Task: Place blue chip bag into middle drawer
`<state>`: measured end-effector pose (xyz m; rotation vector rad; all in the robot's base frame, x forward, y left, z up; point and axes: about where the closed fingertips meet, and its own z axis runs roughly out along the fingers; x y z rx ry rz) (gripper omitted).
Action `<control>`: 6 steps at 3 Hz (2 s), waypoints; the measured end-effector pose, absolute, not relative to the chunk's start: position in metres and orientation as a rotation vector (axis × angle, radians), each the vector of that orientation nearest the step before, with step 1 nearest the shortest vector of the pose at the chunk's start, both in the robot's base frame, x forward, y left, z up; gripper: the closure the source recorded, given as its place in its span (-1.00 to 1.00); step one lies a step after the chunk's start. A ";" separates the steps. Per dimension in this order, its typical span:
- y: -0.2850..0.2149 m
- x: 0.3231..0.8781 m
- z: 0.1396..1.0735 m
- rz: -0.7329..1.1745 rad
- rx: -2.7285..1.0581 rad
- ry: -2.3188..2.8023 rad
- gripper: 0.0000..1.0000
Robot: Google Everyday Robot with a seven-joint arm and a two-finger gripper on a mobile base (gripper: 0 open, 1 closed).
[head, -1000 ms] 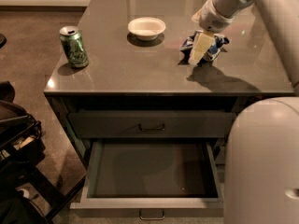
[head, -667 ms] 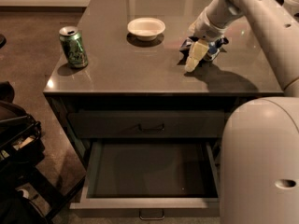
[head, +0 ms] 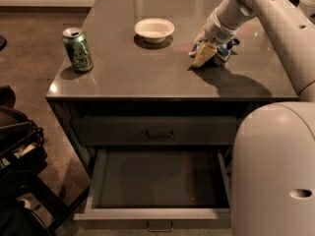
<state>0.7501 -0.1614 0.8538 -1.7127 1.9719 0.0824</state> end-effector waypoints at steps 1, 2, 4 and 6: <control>-0.161 0.750 0.854 0.082 -1.713 1.972 0.29; -0.161 0.750 0.854 0.083 -1.713 1.972 0.78; -0.152 0.715 0.885 0.227 -1.583 1.932 1.00; -0.169 0.594 1.013 0.187 -1.095 1.961 1.00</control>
Offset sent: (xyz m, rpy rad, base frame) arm 0.0000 0.0000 0.0000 0.0000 0.0000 0.0000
